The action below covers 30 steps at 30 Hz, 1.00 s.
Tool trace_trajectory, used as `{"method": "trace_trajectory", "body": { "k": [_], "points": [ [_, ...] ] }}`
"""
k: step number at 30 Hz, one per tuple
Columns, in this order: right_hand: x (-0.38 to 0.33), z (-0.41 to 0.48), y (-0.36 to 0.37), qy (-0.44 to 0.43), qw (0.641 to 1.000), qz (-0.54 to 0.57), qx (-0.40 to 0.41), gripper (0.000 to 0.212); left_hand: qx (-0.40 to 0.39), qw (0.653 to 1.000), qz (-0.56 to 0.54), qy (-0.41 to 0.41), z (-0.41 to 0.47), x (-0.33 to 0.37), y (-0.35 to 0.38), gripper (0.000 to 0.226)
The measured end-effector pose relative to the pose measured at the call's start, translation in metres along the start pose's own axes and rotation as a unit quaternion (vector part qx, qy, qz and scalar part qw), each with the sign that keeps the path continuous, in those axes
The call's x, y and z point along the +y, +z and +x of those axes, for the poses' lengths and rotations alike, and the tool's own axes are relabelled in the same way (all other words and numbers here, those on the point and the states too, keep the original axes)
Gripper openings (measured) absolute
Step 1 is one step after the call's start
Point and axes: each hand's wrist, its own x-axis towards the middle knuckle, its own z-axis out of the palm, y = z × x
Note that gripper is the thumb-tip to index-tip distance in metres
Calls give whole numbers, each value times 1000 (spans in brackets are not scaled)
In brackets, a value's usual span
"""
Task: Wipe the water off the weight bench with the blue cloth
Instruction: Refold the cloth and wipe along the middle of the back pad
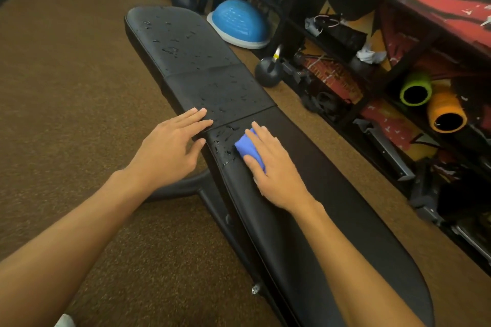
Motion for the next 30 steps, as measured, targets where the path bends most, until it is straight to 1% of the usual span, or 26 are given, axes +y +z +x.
{"method": "trace_trajectory", "body": {
  "k": [1, 2, 4, 5, 6, 7, 8, 10, 12, 13, 14, 15, 18, 19, 20, 21, 24, 25, 26, 27, 30],
  "points": [
    [7, -8, -3, 5, 1000, 1, 4, 60, -3, 1000, 4, 1, 0, 0, 0, 52],
    [16, -8, -6, 36, 999, 6, 16, 59, -5, 1000, 9, 1, 0, -1, -1, 52],
    [27, 8, -9, 135, 989, 19, 48, 59, -5, 1000, 18, 1, 0, -1, -1, 53],
    [28, 22, -7, 175, 983, 17, 58, 60, -5, 1000, 21, 0, -1, 0, -1, 53],
    [23, 37, -5, 197, 978, 9, 63, 60, -4, 1000, 25, -1, -1, 1, 0, 54],
    [16, 50, -1, 197, 978, 0, 64, 60, -3, 1000, 29, -4, -1, 2, 1, 55],
    [8, 58, 2, 180, 982, -4, 63, 60, 0, 999, 33, -7, -1, 3, 2, 55],
    [-5, 56, 4, 108, 993, 9, 43, 59, 6, 999, 37, -15, 0, 4, 3, 54],
    [-3, 35, 1, 31, 999, 20, 14, 59, 7, 999, 38, -20, 3, 3, 3, 53],
    [3, 25, -2, 16, 999, 28, 6, 58, 6, 999, 40, -21, 3, 3, 2, 53],
    [11, 21, -5, 25, 999, 32, 9, 58, 5, 999, 42, -21, 4, 2, 1, 52],
    [19, 23, -6, 53, 998, 35, 22, 58, 4, 999, 41, -20, 4, 2, 0, 52],
    [26, 51, -3, 156, 986, 24, 55, 59, 1, 999, 31, -20, 4, 1, 1, 52],
    [20, 60, 0, 164, 985, 14, 58, 60, -1, 999, 26, -21, 5, 1, 1, 52],
    [11, 64, 3, 154, 986, 9, 59, 60, -2, 1000, 19, -22, 6, 0, 2, 52],
    [2, 63, 5, 130, 990, 10, 53, 60, 0, 1000, 12, -23, 6, 0, 2, 52],
    [-13, 34, 6, 8, 1000, -2, 20, 60, 6, 1000, -5, -24, 8, -3, 2, 51],
    [-9, 25, 5, -19, 1000, -11, 8, 60, 6, 1000, -8, -25, 8, -3, 1, 51],
    [-1, 20, 3, -24, 1000, -18, 1, 60, 5, 1000, -10, -26, 8, -3, 0, 51],
    [7, 22, 0, -6, 1000, -16, 4, 60, 5, 1000, -12, -27, 8, -3, -1, 50],
    [15, 45, -2, 123, 992, 8, 31, 60, 3, 999, -15, -34, 7, -2, -1, 50]
  ]
}}
